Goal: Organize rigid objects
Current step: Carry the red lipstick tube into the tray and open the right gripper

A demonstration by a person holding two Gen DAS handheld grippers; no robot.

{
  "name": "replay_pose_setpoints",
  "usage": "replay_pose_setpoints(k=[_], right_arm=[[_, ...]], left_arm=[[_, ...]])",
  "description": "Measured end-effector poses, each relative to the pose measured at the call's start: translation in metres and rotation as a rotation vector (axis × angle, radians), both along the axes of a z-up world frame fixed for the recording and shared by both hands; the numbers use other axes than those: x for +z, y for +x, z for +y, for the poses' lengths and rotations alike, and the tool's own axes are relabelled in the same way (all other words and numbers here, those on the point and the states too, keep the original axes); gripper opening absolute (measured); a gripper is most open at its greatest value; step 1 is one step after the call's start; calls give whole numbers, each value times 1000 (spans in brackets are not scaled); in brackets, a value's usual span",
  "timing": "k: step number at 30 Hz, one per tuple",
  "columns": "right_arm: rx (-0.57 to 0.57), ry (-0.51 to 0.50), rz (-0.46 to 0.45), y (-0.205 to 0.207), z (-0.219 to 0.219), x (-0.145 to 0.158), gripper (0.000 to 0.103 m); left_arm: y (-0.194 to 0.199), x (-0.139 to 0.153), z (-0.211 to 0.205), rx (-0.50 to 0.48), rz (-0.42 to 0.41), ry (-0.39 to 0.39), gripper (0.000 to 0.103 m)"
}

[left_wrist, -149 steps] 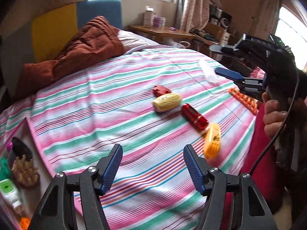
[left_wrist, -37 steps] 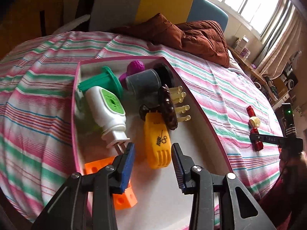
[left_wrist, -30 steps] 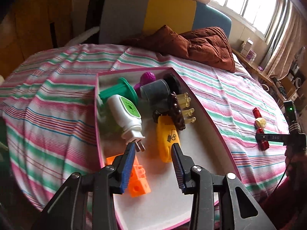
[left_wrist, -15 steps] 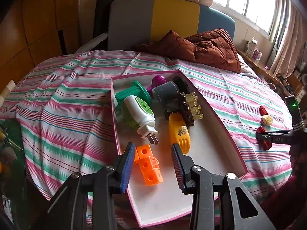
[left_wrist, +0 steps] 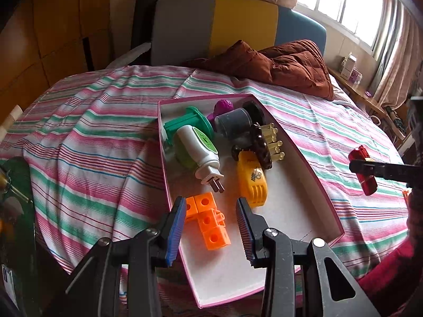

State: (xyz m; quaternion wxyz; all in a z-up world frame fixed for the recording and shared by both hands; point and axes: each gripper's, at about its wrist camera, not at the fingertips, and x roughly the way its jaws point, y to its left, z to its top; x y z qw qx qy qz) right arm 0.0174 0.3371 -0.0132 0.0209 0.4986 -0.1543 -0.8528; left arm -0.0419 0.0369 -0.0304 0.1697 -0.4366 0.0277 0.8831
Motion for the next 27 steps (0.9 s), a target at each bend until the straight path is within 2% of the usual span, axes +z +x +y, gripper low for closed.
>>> replay_pose_setpoints(k=[1,3,11,20,27], right_arm=[[23,-4,12,-30,-21,-5,25],[69,-1,31,-52,-47,-3,25],[190,21,22,-85,-110,-6,25],[272,181,-99,-105,-151,-41,25],[245,256,-118,-114,-153,-58,25]], left_arm=[[0,-1,-1,2,-3,1,40],[0,-1,-3,8,-6,6,40],[-4,-6,-16,40,-10,14,40],[-5,-6,-26,66,-8,14,40],[-4,-9,-30,75,-15,12,40]])
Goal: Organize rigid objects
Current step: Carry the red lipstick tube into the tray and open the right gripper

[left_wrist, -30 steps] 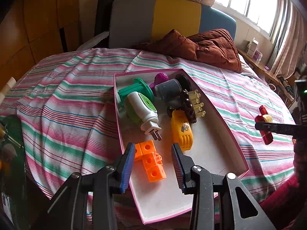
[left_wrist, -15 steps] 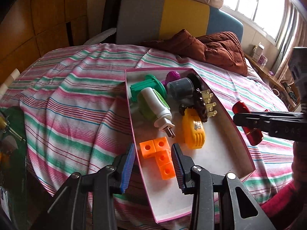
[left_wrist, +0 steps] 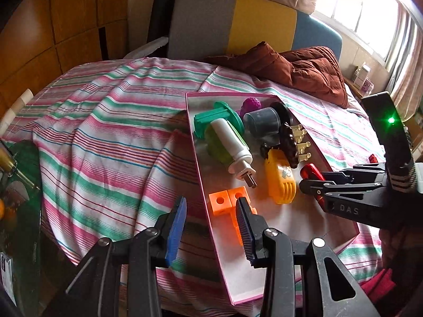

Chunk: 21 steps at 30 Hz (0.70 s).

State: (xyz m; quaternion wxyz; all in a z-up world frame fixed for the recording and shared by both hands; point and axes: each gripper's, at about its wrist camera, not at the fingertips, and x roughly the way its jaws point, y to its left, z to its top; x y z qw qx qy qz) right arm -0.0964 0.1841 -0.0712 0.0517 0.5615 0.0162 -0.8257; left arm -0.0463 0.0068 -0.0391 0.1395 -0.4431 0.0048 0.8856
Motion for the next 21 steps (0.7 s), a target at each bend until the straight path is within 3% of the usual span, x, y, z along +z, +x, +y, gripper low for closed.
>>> replay_pose_setpoints(k=[21], right_arm=[[-17,8,3,-4,-2,-4,27]], left_arm=[[8,1,-3,3,5,-12,40]])
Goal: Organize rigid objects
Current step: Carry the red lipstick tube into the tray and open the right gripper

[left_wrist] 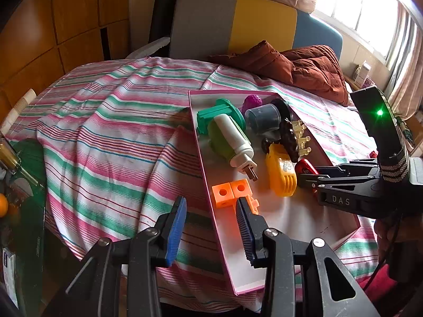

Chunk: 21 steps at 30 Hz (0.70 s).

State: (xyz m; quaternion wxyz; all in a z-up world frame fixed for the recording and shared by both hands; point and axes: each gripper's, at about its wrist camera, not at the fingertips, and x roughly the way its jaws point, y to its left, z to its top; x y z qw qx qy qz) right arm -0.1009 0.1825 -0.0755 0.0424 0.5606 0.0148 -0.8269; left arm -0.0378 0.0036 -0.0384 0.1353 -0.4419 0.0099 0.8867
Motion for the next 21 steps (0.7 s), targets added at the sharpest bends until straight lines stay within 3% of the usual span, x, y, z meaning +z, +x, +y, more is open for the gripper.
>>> replay_pose_setpoints(k=[21], right_arm=[[-27,-27,2,11,5,1,29]], left_arm=[[3,0,-2,3,3,-16,40]])
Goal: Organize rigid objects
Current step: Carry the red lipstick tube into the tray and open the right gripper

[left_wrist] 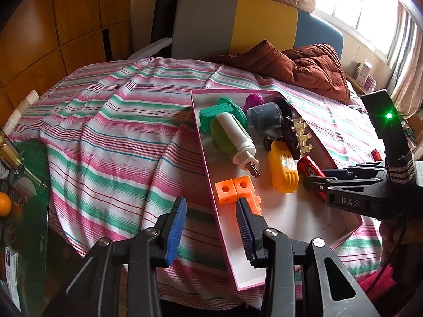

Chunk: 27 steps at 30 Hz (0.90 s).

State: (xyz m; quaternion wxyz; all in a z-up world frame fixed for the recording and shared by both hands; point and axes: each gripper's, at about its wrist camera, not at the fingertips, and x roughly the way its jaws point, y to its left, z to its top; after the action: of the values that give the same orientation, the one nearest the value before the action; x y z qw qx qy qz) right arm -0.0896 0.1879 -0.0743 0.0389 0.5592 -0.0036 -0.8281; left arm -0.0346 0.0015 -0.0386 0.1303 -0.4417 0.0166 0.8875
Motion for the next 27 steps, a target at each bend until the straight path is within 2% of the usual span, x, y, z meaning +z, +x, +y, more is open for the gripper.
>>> replay_pose_setpoints(k=[2,3,9,13,17,23,27], right_arm=[[8,1,7,3,-1,0,29],[11,-1,14,4,-1,0,26],[40,12,41,3,-10,0,26],[68,-30,31,3,-15,-1,26],[40,-60,22,0,-10,-2,26],[26,-28,29,2,-5,-2,26],[13,-42,18,2,0,-2,28]], left_arm=[[0,0,1,-1,-1,-1,40],[0,0,1,-2,-1,-2,40],[0,-1,1,-2,-4,-6,40],[-1,-1,1,1,-3,-8,40],[-1,-2,1,0,-5,-8,40],[0,-3,2,-2,-5,-12,40],[0,-3,4,-4,-5,-14,40]])
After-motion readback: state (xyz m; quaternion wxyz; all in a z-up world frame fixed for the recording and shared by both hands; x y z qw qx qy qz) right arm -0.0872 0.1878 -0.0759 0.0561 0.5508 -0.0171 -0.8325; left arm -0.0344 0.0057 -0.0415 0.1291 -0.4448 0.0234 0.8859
